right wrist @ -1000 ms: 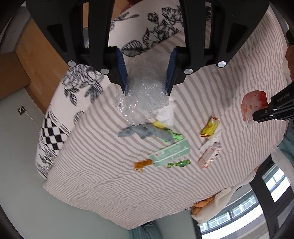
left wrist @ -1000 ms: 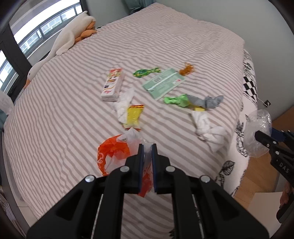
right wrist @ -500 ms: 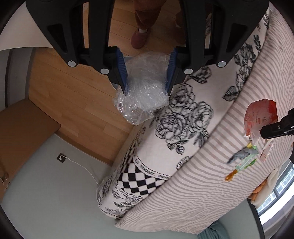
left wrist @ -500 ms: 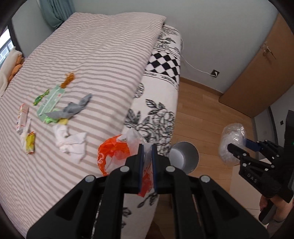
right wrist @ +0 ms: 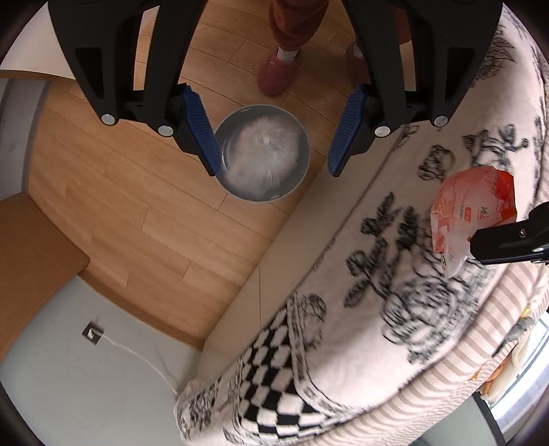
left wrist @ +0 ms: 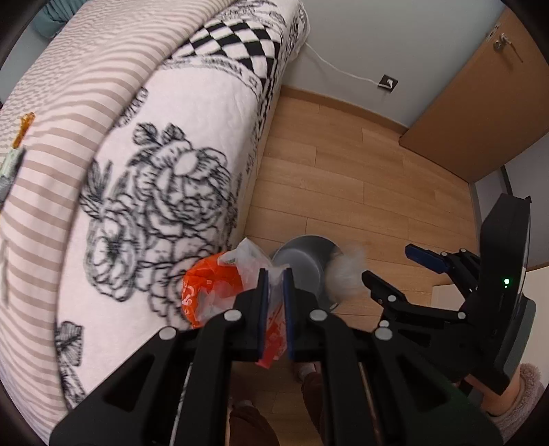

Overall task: Collect trash
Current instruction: 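Carry both items to the grey bin and open both tools to drop them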

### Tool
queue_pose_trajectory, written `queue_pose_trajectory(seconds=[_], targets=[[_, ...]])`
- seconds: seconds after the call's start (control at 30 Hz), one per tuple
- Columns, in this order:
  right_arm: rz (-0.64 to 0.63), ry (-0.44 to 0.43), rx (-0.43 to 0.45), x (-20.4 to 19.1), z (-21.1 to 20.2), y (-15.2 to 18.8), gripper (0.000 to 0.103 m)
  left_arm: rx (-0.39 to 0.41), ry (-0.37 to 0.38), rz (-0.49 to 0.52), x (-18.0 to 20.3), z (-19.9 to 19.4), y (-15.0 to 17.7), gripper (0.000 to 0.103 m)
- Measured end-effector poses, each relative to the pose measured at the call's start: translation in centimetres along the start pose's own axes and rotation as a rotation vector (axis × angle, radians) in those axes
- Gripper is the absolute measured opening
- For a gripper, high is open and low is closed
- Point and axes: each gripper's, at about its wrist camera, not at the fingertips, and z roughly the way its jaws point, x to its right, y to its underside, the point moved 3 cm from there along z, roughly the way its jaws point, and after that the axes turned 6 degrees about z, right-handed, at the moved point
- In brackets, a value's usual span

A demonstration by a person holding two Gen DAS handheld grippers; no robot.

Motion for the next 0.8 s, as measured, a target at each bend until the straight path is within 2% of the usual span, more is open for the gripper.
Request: queue_pose_trajectory(seconds=[0.23, 0.43, 0.5, 0.57, 0.63, 0.8], targets=[[0.082, 0.032, -0.012, 5.1, 2.3, 2.3, 0.065, -0.044, 0.036, 0.059, 3.7, 6.3, 0.0, 0.009], [0.169, 0.084, -0.045, 9.8, 4.1, 5.2, 0.065, -0.013, 0.129, 0.117, 7.6, 12.2, -0.3, 0.013], [0.187, 0.097, -0.053, 11.1, 4.8, 5.8, 0.065, -0.025, 0.152, 0.13, 8.6, 14.1, -0.5, 0.021], [0.205, 0.109, -0.061, 12.0, 5.2, 6.5, 0.065, -0.035, 0.14, 0.143, 9.3, 15.6, -0.6, 0.056], [0.217, 0.121, -0.066, 12.6, 5.5, 7.0, 0.065, -0.028, 0.122, 0.151, 9.6, 16.5, -0.4, 0.07], [0.217, 0.136, -0.063, 12.5, 4.8, 6.9, 0.065, -0.078, 0.108, 0.139, 9.3, 17.0, -0.6, 0.07]])
